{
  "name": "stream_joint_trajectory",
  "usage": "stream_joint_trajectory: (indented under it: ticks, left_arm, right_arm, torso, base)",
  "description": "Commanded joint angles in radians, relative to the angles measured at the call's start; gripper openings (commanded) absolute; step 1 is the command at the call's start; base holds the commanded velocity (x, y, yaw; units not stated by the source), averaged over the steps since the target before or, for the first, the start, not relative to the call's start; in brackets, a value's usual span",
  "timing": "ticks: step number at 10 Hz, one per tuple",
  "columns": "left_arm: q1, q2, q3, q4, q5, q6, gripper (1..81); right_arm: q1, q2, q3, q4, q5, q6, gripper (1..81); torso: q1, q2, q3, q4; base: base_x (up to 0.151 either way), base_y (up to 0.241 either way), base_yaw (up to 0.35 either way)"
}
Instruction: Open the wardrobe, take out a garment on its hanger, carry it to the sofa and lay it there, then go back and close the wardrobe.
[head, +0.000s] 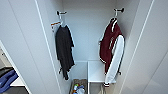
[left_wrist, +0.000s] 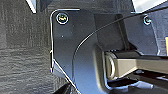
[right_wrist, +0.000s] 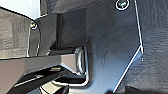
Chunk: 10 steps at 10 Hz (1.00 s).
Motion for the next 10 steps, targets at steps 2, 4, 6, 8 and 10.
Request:
stream_joint_trajectory:
  ticks: [2, 4, 6, 8, 10]
  left_arm:
    - [-0.035, -0.011, 0.005, -0.002, 0.060, 0.004, 81.1]
    - [-0.033, -0.012, 0.004, -0.002, 0.060, 0.004, 81.1]
    - [-0.030, -0.012, 0.002, -0.001, 0.059, 0.004, 81.1]
    - [-0.030, -0.010, 0.004, 0.001, 0.059, 0.004, 81.1]
    - [-0.029, -0.010, 0.004, 0.001, 0.059, 0.004, 81.1]
  right_arm:
    - [0.018, -0.008, 0.004, -0.006, -0.046, -0.002, 81.1]
    - [0.018, -0.005, 0.003, -0.006, -0.046, -0.002, 81.1]
    - [0.018, 0.000, -0.002, -0.006, -0.046, -0.002, 81.1]
    - [0.018, 0.002, -0.003, -0.006, -0.046, -0.002, 81.1]
    - [0.018, 0.005, -0.003, -0.006, -0.045, -0.004, 81.1]
  torso:
    - [0.000, 0.000, 0.000, 0.000]
    - [-0.001, -0.001, 0.000, 0.000]
    - [-0.001, -0.001, 0.000, 0.000]
    - [-0.001, -0.001, 0.000, 0.000]
    - [-0.001, -0.001, 0.000, 0.000]
  base:
    - [0.034, 0.000, 0.000]
    - [0.074, 0.000, 0.000]
    - [0.075, 0.000, 0.000]
    - [0.075, 0.000, 0.000]
    - [0.075, 0.000, 0.000]
